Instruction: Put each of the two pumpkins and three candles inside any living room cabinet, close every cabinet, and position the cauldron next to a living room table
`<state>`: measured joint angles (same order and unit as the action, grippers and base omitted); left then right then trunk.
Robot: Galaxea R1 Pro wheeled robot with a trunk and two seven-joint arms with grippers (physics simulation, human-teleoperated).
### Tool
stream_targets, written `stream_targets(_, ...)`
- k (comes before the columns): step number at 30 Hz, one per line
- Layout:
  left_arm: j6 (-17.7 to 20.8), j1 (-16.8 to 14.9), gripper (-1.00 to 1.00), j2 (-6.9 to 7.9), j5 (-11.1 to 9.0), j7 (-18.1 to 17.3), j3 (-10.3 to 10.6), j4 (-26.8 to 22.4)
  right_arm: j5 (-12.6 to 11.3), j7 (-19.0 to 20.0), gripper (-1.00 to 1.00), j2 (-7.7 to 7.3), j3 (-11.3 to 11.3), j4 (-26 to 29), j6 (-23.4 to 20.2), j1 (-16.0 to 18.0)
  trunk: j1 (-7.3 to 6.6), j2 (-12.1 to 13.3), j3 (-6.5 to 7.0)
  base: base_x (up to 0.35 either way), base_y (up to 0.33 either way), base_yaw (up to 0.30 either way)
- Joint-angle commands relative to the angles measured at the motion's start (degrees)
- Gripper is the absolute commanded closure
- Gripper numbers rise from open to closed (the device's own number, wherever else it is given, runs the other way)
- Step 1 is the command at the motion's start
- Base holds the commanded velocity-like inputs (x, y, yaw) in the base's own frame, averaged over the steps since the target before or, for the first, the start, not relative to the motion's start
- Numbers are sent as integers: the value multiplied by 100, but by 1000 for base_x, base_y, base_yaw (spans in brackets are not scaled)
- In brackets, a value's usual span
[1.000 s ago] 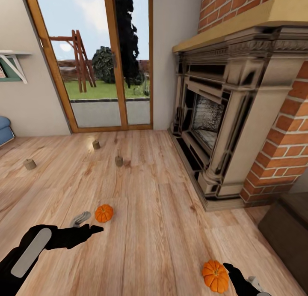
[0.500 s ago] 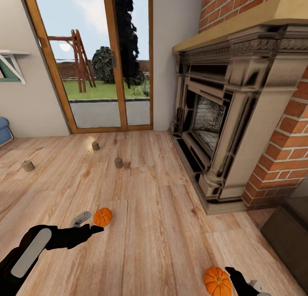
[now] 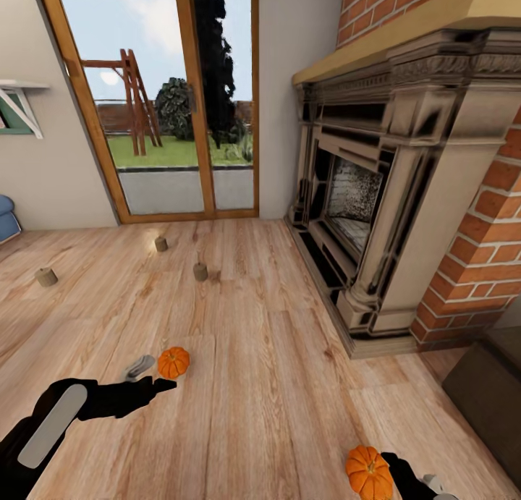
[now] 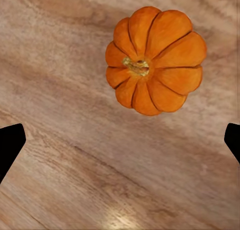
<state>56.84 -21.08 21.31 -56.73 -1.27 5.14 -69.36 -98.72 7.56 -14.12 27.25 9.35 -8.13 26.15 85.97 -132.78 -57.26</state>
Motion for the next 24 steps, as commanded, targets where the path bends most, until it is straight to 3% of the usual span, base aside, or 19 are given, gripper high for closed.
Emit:
stream_targets(1,12,-4,-100,8,-2,-13,6,-5,-115,18,-100,-3,36,-1,-18,4,21,-44,-23,0,0,0)
stream_targets(7,12,-3,-100,13,-13,-13,5,1,-231,25,-100,-14,38,1,-9,4,153,-284,-131,0,0,0)
stream_targets(24,12,-5,-100,4,-13,-13,13,2,-244,19,-100,-27,29,-11,13,4,527,-966,-436,0,0,0)
